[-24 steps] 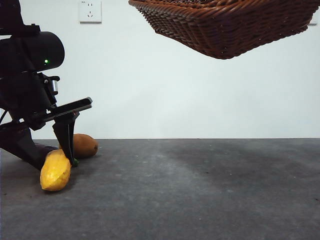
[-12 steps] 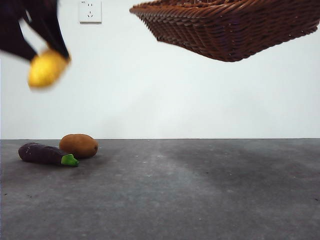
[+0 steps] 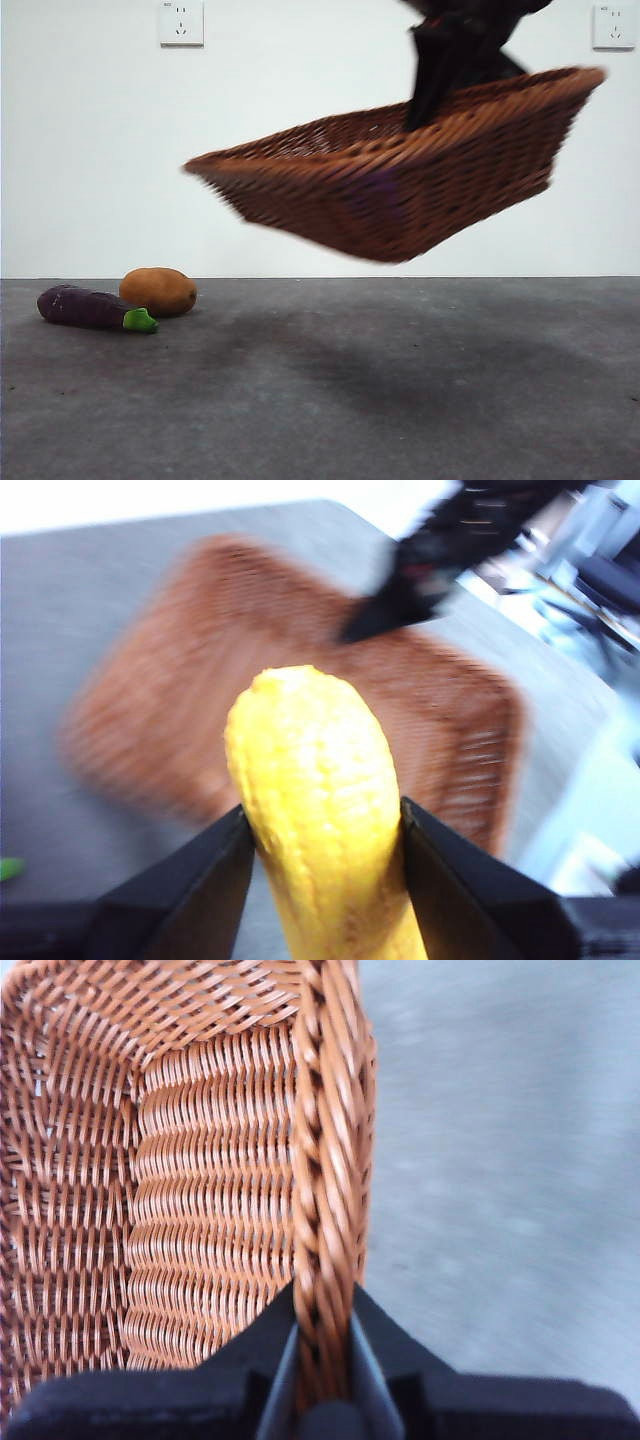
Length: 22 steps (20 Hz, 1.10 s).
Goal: Help me put the vegetables on the table into the basket
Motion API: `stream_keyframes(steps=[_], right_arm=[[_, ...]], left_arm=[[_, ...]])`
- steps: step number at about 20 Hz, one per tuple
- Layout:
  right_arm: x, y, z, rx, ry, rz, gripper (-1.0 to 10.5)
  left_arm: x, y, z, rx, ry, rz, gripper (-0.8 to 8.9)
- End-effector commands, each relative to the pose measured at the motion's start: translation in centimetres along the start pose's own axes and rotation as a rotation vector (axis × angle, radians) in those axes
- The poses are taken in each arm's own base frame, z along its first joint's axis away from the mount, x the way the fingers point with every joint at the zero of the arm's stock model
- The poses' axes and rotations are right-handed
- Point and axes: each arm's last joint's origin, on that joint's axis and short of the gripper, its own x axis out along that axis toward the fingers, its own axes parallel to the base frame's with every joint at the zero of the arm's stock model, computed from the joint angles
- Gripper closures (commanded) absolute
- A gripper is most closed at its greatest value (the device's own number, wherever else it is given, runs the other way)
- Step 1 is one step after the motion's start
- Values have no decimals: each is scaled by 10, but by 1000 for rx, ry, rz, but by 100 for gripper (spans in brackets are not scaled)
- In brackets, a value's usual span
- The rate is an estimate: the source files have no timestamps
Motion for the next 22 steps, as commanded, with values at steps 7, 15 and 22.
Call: stream_keyframes(steps=[7, 15, 22], right_arm=[[18, 36, 7, -47, -20, 73, 958], [18, 36, 7, -50, -26, 84, 958], [18, 37, 8, -51, -28, 93, 958]], left_arm=[[116, -9, -11, 160, 172, -178, 822], [173, -6, -40, 184, 315, -216, 820], [174, -10, -40, 174, 314, -293, 279]])
